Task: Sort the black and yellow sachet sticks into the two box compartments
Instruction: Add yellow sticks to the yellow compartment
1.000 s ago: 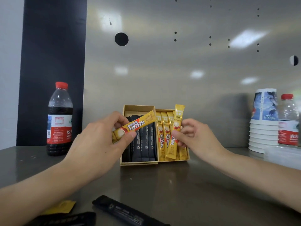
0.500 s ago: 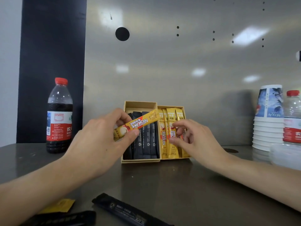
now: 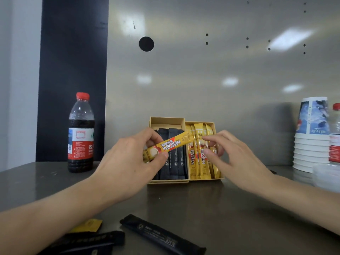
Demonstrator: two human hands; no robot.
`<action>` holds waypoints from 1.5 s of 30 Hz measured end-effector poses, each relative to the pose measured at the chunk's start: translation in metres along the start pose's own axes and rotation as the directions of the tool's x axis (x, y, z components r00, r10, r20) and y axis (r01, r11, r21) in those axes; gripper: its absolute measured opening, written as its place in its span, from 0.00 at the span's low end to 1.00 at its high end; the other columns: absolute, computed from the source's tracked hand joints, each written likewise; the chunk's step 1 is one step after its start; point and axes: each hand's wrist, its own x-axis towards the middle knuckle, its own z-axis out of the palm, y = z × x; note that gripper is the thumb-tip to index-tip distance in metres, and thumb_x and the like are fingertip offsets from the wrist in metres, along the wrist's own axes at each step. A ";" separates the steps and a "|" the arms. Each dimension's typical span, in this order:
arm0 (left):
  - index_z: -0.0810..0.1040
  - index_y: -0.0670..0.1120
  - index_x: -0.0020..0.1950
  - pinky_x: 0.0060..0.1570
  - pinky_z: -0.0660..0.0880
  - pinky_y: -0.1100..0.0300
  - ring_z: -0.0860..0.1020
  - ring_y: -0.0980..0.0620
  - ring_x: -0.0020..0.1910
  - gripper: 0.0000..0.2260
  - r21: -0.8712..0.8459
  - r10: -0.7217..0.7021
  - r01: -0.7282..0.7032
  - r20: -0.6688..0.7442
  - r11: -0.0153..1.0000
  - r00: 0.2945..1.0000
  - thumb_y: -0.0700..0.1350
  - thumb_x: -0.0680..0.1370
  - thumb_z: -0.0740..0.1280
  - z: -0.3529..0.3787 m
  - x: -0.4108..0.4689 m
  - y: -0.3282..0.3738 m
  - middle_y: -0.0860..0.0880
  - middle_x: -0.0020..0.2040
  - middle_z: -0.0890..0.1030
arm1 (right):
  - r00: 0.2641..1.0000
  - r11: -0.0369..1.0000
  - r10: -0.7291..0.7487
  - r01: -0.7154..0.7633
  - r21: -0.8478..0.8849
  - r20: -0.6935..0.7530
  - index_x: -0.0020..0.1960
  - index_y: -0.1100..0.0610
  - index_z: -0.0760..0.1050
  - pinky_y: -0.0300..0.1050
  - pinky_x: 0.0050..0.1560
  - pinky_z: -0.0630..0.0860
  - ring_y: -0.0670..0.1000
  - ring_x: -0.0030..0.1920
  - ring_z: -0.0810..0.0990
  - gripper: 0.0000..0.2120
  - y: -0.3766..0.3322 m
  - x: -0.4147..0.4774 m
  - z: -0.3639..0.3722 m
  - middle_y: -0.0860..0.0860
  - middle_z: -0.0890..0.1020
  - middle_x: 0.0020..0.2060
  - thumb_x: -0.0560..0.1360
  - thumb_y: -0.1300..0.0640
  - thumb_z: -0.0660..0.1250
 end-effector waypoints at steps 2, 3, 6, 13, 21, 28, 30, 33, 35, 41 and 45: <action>0.74 0.60 0.53 0.26 0.67 0.70 0.76 0.65 0.30 0.06 -0.014 0.017 -0.016 0.043 1.000 0.999 0.56 0.78 0.68 0.001 -0.001 0.003 0.60 0.42 0.80 | 1.000 0.999 -0.014 0.014 0.028 -0.028 0.71 0.44 0.69 0.41 0.53 0.78 0.40 0.48 0.77 0.23 -0.006 -0.002 -0.009 0.34 0.72 0.49 0.79 0.38 0.56; 0.74 0.60 0.54 0.27 0.70 0.68 0.78 0.65 0.32 0.07 -0.019 0.027 -0.025 0.061 0.999 0.998 0.56 0.78 0.68 0.001 -0.001 0.003 0.60 0.43 0.80 | 0.999 0.998 -0.023 0.025 0.058 -0.037 0.71 0.44 0.68 0.42 0.53 0.78 0.41 0.50 0.77 0.23 -0.010 -0.004 -0.014 0.35 0.74 0.50 0.79 0.38 0.56; 0.75 0.61 0.54 0.38 0.81 0.59 0.81 0.61 0.42 0.07 -0.034 0.052 -0.049 0.107 0.998 0.993 0.57 0.77 0.69 0.002 -0.002 0.004 0.60 0.46 0.81 | 0.998 0.987 -0.052 0.058 0.152 -0.044 0.73 0.43 0.65 0.40 0.55 0.75 0.41 0.54 0.77 0.25 -0.024 -0.007 -0.021 0.37 0.76 0.53 0.79 0.36 0.55; 0.76 0.61 0.53 0.42 0.80 0.52 0.81 0.54 0.42 0.07 -0.122 0.161 -0.142 0.165 0.982 0.973 0.53 0.77 0.71 0.001 -0.004 0.004 0.59 0.47 0.81 | 0.960 0.959 -0.280 0.281 -0.035 0.021 0.69 0.44 0.70 0.32 0.57 0.66 0.35 0.59 0.73 0.21 -0.043 -0.011 -0.020 0.36 0.78 0.59 0.80 0.37 0.57; 0.75 0.62 0.54 0.36 0.78 0.55 0.77 0.63 0.35 0.09 0.028 0.230 -0.231 0.039 0.973 0.972 0.54 0.76 0.71 0.000 0.001 -0.003 0.61 0.46 0.80 | 0.965 0.961 -0.232 0.246 -0.122 0.119 0.54 0.42 0.73 0.32 0.46 0.64 0.38 0.46 0.75 0.18 -0.042 -0.011 -0.023 0.37 0.79 0.46 0.83 0.40 0.46; 0.75 0.61 0.56 0.32 0.74 0.57 0.75 0.60 0.35 0.07 0.038 0.233 -0.232 -0.021 0.972 0.972 0.55 0.79 0.64 -0.001 0.002 -0.005 0.58 0.41 0.77 | 0.968 0.980 -0.100 0.056 0.189 0.232 0.38 0.45 0.70 0.40 0.41 0.75 0.46 0.37 0.80 0.20 -0.040 -0.014 -0.019 0.46 0.81 0.34 0.83 0.41 0.48; 0.74 0.62 0.58 0.33 0.73 0.58 0.75 0.61 0.34 0.07 0.027 0.216 -0.216 -0.016 0.976 0.976 0.54 0.80 0.63 -0.001 0.000 -0.004 0.59 0.42 0.77 | 0.956 0.958 -0.080 -0.005 0.288 0.283 0.39 0.48 0.73 0.43 0.45 0.78 0.46 0.37 0.82 0.21 -0.041 -0.016 -0.018 0.47 0.83 0.35 0.83 0.42 0.50; 0.74 0.61 0.56 0.35 0.71 0.60 0.75 0.60 0.37 0.07 0.023 0.263 -0.263 -0.011 0.965 0.965 0.50 0.81 0.64 -0.003 0.001 -0.004 0.63 0.48 0.76 | 0.929 0.886 -0.056 -0.122 0.447 0.366 0.43 0.49 0.78 0.45 0.52 0.79 0.46 0.42 0.84 0.17 -0.042 -0.017 -0.015 0.47 0.86 0.42 0.83 0.46 0.55; 0.76 0.60 0.55 0.38 0.74 0.59 0.76 0.57 0.44 0.07 0.026 0.314 -0.313 -0.004 0.949 0.950 0.47 0.80 0.66 -0.004 0.003 -0.005 0.63 0.50 0.74 | 0.915 0.840 -0.076 -0.156 0.520 0.397 0.48 0.46 0.80 0.46 0.56 0.78 0.45 0.49 0.83 0.11 -0.042 -0.017 -0.013 0.46 0.86 0.47 0.82 0.48 0.60; 0.77 0.59 0.52 0.52 0.71 0.71 0.74 0.60 0.58 0.10 0.049 0.388 -0.390 0.052 0.919 0.920 0.42 0.79 0.69 -0.004 0.004 -0.006 0.63 0.57 0.72 | 0.907 0.783 -0.106 -0.176 0.596 0.407 0.58 0.45 0.80 0.54 0.57 0.79 0.49 0.52 0.81 0.11 -0.041 -0.017 -0.008 0.48 0.85 0.51 0.77 0.46 0.70; 0.78 0.60 0.52 0.54 0.68 0.76 0.73 0.62 0.61 0.11 0.063 0.398 -0.401 0.053 0.914 0.916 0.43 0.78 0.70 -0.004 0.004 -0.008 0.64 0.60 0.71 | 0.905 0.750 -0.103 -0.203 0.630 0.414 0.54 0.44 0.81 0.53 0.54 0.82 0.52 0.49 0.83 0.11 -0.040 -0.016 -0.006 0.46 0.84 0.49 0.74 0.42 0.69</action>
